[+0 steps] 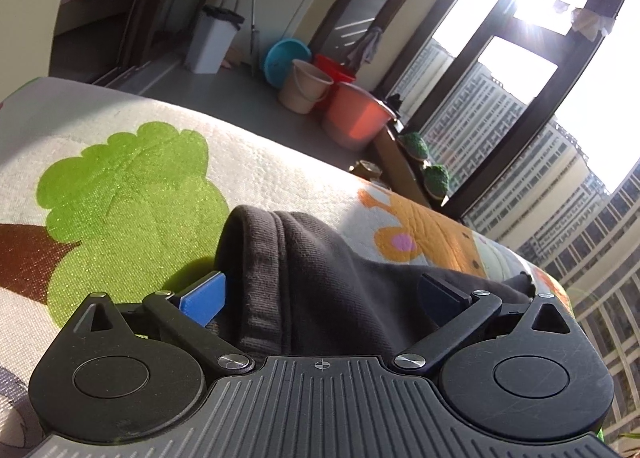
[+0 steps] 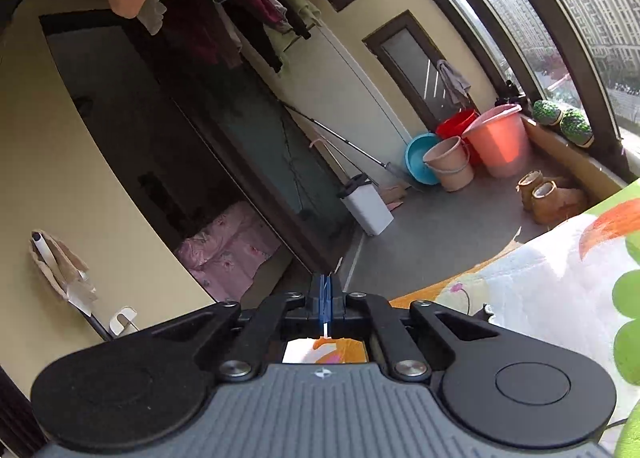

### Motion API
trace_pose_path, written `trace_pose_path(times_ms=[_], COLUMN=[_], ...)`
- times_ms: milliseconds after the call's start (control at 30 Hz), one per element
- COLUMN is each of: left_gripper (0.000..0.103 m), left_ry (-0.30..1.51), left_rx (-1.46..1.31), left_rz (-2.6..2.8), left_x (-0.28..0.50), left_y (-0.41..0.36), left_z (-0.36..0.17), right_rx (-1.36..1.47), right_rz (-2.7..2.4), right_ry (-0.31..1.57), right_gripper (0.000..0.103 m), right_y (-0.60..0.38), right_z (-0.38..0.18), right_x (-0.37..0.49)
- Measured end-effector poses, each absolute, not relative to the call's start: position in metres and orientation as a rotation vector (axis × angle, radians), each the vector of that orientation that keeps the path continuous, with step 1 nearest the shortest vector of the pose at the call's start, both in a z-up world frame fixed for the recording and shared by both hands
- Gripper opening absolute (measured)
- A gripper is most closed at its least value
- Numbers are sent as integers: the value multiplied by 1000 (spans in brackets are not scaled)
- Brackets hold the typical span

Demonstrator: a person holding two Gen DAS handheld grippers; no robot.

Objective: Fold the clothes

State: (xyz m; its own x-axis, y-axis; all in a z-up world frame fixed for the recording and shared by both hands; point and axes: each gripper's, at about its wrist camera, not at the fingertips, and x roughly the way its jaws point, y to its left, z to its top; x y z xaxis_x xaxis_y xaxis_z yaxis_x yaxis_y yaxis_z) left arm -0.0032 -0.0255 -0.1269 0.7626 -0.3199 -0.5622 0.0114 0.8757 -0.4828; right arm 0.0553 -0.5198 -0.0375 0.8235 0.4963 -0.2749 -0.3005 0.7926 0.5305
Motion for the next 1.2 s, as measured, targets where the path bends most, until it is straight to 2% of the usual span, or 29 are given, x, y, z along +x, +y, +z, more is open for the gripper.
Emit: trace_pose_path(times_ms=[33,100,233,267,300,333,400,433,500,600,833,900,967,1067,1100,1133,1200], left_gripper=[103,103,103,103,103,103,103,103,103,103,103,103,103,103,103,103,103], left_ry=[682,657,594,578,562,546,514,498,466,422,456,462,470,480,484,487,496], left_rx=[-486,-478,-435,-424,-413,-402,-380,-369,-347,-310,-342,-374,-397,-414,-418,-422,-430], left_rz=[-192,-219,-286,-303,-319,-336,-369,-385,-418,-461,-423,-412,-400,-366,-354,-344,-322], left_x=[-3,-6,-16,-18,-21,-23,-28,-31,-36,-43,-34,-31,-29,-28,-28,-28,-26], left_y=[-26,-30,-42,-45,-48,-51,-57,-60,-66,-76,-73,-69,-64,-55,-52,-49,-42], left_z=[-128,-126,-120,-119,-117,-116,-113,-111,-108,-105,-116,-118,-120,-122,-122,-122,-123], right_rx=[412,254,165,195,225,254,283,282,238,363,691,693,581,383,308,275,302], right_rz=[390,284,166,165,165,164,174,184,215,254,497,460,258,-27,-107,-136,-109], right_ry=[436,468,613,640,668,695,742,762,750,754,550,495,459,432,429,451,516], right_gripper=[18,33,34,37,48,53,50,33,10,7,6,7,8,30,44,48,48], right_y=[-516,-507,-499,-500,-501,-502,-499,-495,-485,-488,-511,-516,-516,-515,-514,-517,-524], right_z=[-42,-50,-110,-123,-135,-147,-167,-173,-167,-143,-48,-31,-27,-37,-45,-58,-76], right_x=[58,64,93,100,106,112,121,123,118,104,55,51,51,54,56,56,56])
